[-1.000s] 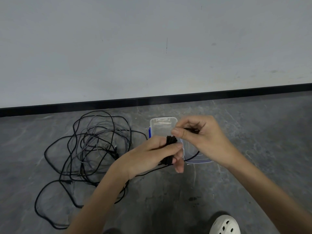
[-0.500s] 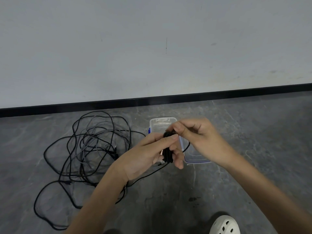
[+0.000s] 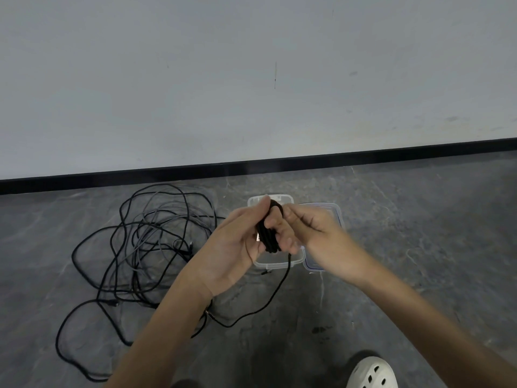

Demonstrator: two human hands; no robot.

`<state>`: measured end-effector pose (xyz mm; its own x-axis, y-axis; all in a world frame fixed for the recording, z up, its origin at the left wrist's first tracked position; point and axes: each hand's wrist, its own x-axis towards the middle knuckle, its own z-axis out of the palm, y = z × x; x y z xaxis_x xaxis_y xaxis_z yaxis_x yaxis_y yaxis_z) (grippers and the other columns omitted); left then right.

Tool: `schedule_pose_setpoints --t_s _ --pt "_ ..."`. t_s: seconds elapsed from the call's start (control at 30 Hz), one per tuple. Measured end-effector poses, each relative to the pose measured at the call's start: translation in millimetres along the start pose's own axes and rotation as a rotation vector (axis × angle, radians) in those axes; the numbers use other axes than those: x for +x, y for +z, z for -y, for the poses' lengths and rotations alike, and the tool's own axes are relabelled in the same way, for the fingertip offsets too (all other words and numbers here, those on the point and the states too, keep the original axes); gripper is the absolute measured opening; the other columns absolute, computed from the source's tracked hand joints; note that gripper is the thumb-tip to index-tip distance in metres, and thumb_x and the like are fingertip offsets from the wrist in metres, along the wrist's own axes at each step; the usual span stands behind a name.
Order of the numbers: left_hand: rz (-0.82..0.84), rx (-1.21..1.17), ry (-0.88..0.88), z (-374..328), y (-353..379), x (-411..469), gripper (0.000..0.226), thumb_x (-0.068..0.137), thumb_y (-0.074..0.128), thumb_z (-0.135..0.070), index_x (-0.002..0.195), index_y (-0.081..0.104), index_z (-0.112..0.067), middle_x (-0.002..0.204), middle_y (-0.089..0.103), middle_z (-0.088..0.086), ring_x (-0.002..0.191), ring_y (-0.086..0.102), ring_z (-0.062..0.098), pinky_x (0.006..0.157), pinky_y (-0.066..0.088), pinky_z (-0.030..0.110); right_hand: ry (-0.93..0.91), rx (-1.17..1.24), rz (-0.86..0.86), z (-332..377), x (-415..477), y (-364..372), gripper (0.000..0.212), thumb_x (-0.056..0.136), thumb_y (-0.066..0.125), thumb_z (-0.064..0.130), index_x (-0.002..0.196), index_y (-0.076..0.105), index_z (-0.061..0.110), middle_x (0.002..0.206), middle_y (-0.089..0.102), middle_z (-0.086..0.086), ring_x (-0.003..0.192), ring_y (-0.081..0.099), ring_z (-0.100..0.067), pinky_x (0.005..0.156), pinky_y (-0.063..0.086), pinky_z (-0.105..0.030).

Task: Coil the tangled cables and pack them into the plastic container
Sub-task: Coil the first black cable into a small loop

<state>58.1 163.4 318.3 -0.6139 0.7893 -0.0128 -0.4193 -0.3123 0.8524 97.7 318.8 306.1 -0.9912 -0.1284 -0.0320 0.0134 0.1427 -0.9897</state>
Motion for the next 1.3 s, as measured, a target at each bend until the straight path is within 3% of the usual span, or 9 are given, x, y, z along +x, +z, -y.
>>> schedule_pose_setpoints --t_s 0.07,0.17,0.27,0.47,0.7,0.9,1.0,1.1,1.3 --pt "-0.007 -0.031 0.014 -0.9 -1.8 1.4 0.036 0.095 0.039 -0.039 0.068 0.058 -0.024 0.066 0.062 0.001 0.069 0.06 0.02 0.062 0.038 0.037 0.061 0.014 0.014 0.7 -1.0 3.3 0.041 0.096 0.039 0.025 0.096 0.059 -0.01 0.074 0.064 -0.013 0.071 0.063 -0.019 0.078 0.053 -0.034" --pt "-0.045 -0.044 0.044 -2.5 -5.3 2.4 0.032 0.09 0.044 -0.045 0.072 0.064 -0.027 0.075 0.066 -0.001 0.069 0.053 0.025 0.056 0.043 0.036 0.143 -0.034 0.075 0.8 -3.9 11.7 0.03 0.101 0.037 0.016 0.103 0.057 -0.006 0.08 0.066 -0.014 0.077 0.065 -0.031 0.085 0.054 -0.046" --pt "-0.134 -0.054 0.093 -2.0 -7.0 1.4 0.032 0.086 0.048 -0.048 0.076 0.07 -0.026 0.083 0.069 0.0 0.077 0.056 0.024 0.065 0.053 0.028 0.179 -0.035 0.115 4.4 -4.0 17.4 0.025 0.103 0.034 0.003 0.1 0.057 0.012 0.078 0.066 -0.01 0.076 0.063 -0.026 0.087 0.053 -0.044" --pt "-0.214 -0.083 0.192 0.8 -2.2 3.6 0.032 0.091 0.046 -0.042 0.079 0.066 -0.019 0.089 0.072 0.009 0.087 0.065 0.014 0.078 0.054 0.023 0.218 -0.059 0.138 9.8 -5.5 13.4 0.022 0.1 0.043 0.005 0.093 0.062 -0.004 0.075 0.068 -0.006 0.068 0.063 -0.019 0.081 0.051 -0.048" --pt "-0.326 -0.081 0.303 -4.1 -8.6 2.9 0.032 0.095 0.04 -0.036 0.084 0.057 -0.012 0.087 0.072 0.007 0.092 0.066 0.016 0.084 0.051 0.022 0.236 -0.009 0.224 12.3 -12.1 14.4 0.007 0.099 0.047 0.005 0.101 0.054 0.005 0.078 0.069 -0.011 0.076 0.066 -0.022 0.087 0.051 -0.039" --pt "-0.518 0.02 0.331 -0.5 -12.4 5.9 0.032 0.094 0.041 -0.035 0.083 0.058 -0.011 0.091 0.074 0.007 0.095 0.069 0.017 0.081 0.051 0.019 0.235 -0.027 0.181 10.9 -10.3 11.5 0.02 0.101 0.044 0.008 0.11 0.061 0.005 0.07 0.063 0.0 0.067 0.056 -0.019 0.071 0.051 -0.033" --pt "-0.604 0.152 0.292 3.1 -12.7 8.4 0.035 0.098 0.039 -0.036 0.079 0.064 -0.019 0.094 0.075 0.005 0.098 0.069 0.016 0.081 0.05 0.017 0.218 0.027 0.178 10.8 -10.9 12.1 0.017 0.099 0.045 0.004 0.102 0.062 0.006 0.069 0.064 0.001 0.063 0.058 -0.011 0.066 0.049 -0.021" --pt "-0.637 0.365 0.275 5.0 -12.7 8.4 0.045 0.102 0.037 -0.036 0.072 0.071 -0.036 0.096 0.076 -0.001 0.099 0.069 0.01 0.08 0.049 0.013 0.205 0.093 0.188 10.9 -11.9 13.2 0.013 0.099 0.047 0.004 0.102 0.06 0.006 0.065 0.059 0.001 0.06 0.057 -0.01 0.063 0.049 -0.021" --pt "-0.673 0.655 0.151 9.9 -17.4 8.7 0.04 0.104 0.036 -0.033 0.087 0.069 -0.017 0.092 0.075 -0.008 0.093 0.066 -0.002 0.078 0.042 0.003 0.168 -0.008 0.171 14.1 -12.9 12.3 0.018 0.099 0.048 0.01 0.098 0.066 0.014 0.058 0.053 0.015 0.055 0.048 0.001 0.056 0.038 -0.015"
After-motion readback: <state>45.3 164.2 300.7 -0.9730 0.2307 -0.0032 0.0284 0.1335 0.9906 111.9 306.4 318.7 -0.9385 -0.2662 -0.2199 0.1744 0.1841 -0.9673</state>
